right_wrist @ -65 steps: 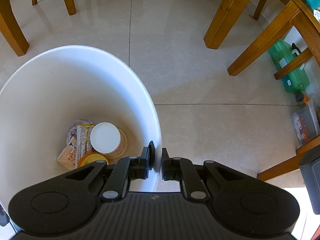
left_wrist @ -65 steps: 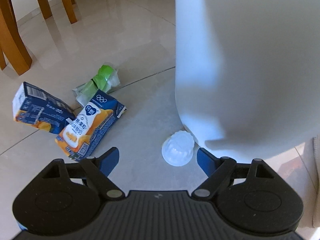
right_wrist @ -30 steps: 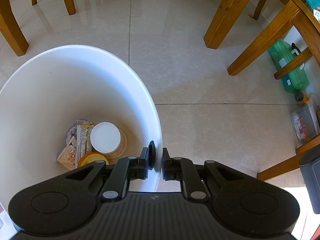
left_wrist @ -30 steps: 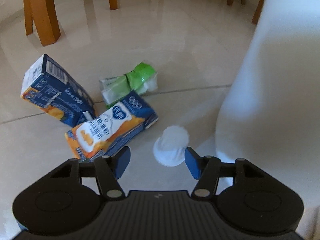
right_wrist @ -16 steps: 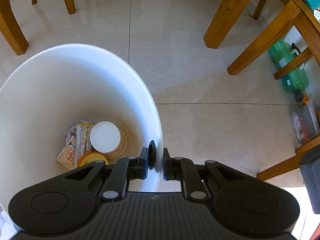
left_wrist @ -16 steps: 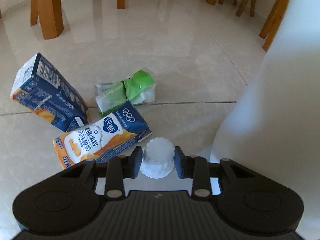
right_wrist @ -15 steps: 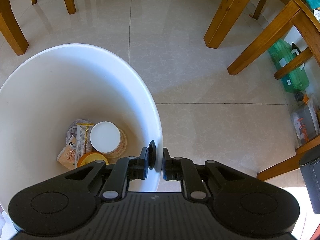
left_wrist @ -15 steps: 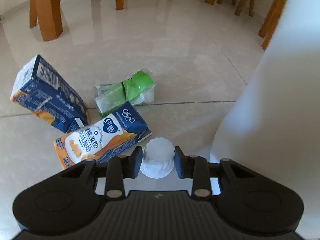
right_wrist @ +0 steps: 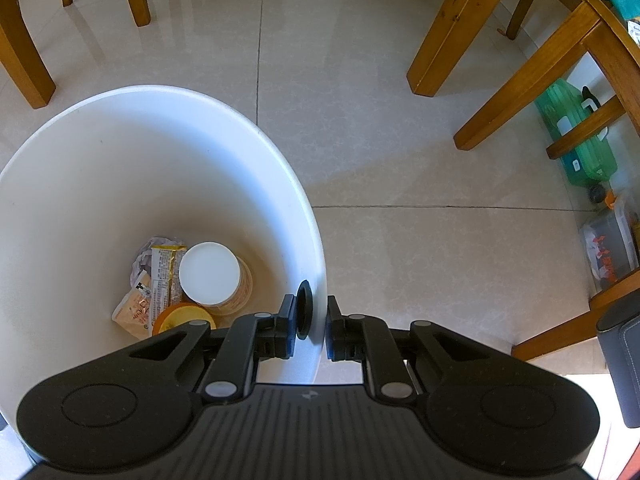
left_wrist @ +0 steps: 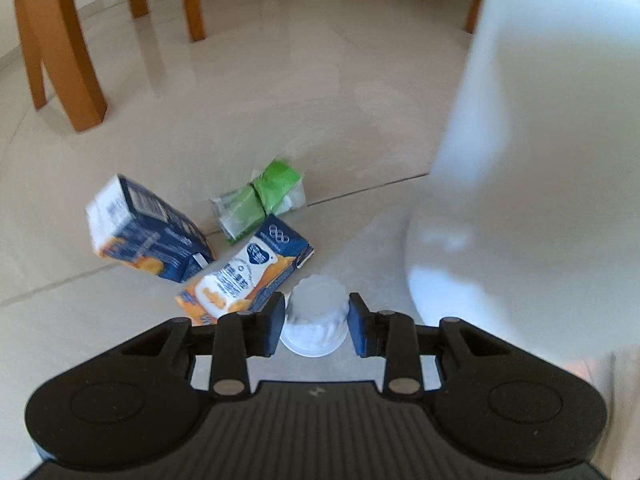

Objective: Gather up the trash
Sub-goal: 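Carry the cup lid over the white bin and open the left gripper, then lower the left gripper to the yogurt drink carton and grasp it, then carry the yogurt carton over the white bin and open the left gripper, then lower the left gripper to the blue milk carton and grasp it, then carry the milk carton over the white bin and open the left gripper, then lower the left gripper to the green plastic bag and grasp it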

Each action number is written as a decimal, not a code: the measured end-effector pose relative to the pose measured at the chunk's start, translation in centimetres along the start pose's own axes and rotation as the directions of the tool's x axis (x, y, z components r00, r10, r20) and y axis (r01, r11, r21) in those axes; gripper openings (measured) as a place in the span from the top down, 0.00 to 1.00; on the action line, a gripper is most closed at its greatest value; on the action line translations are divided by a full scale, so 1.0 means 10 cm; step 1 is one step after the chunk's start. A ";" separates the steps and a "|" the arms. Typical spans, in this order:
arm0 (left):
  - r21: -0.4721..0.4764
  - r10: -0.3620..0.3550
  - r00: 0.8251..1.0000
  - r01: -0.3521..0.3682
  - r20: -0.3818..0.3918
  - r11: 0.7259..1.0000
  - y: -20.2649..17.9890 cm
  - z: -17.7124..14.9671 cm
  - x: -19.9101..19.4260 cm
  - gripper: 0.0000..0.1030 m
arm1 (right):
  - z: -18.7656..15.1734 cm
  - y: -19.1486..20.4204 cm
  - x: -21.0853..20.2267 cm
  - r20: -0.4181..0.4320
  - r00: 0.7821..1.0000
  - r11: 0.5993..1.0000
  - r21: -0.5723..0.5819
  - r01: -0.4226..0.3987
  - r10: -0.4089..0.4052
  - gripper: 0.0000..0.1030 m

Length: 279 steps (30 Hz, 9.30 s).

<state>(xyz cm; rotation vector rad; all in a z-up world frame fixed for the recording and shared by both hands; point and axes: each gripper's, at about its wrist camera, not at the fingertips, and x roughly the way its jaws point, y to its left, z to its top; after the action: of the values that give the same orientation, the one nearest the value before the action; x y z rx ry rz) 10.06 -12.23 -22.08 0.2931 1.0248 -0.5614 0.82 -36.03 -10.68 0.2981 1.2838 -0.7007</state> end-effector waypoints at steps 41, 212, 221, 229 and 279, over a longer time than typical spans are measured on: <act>0.130 -0.154 0.969 0.130 0.193 0.983 0.02 1.04 -1.62 0.17 | 0.01 0.01 0.01 0.009 1.000 1.000 -0.026 0.013 -0.013 0.83; -0.427 0.122 0.992 -0.129 -0.044 0.895 1.30 0.43 0.39 0.49 | 0.02 0.08 0.06 -0.021 0.999 0.999 0.001 0.035 -0.035 0.81; -0.287 0.104 0.994 -0.113 -0.047 0.951 1.15 0.54 0.01 0.49 | 0.02 0.09 0.06 -0.020 0.999 0.999 -0.004 0.041 -0.041 0.81; -0.107 0.017 1.000 -0.019 -0.019 0.994 0.87 0.86 -0.84 0.49 | 0.02 0.10 0.07 -0.019 0.999 0.999 -0.009 0.048 -0.048 0.81; 0.039 -0.087 0.993 0.085 0.073 0.996 0.16 1.23 -1.51 0.16 | 0.05 0.09 0.10 -0.014 0.999 0.999 0.000 0.035 -0.035 0.81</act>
<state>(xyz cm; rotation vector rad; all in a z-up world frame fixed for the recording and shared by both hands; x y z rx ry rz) 13.88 -12.26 -2.94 0.2585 0.9587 -0.6646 1.90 -35.98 -11.58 0.2812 1.3045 -0.7296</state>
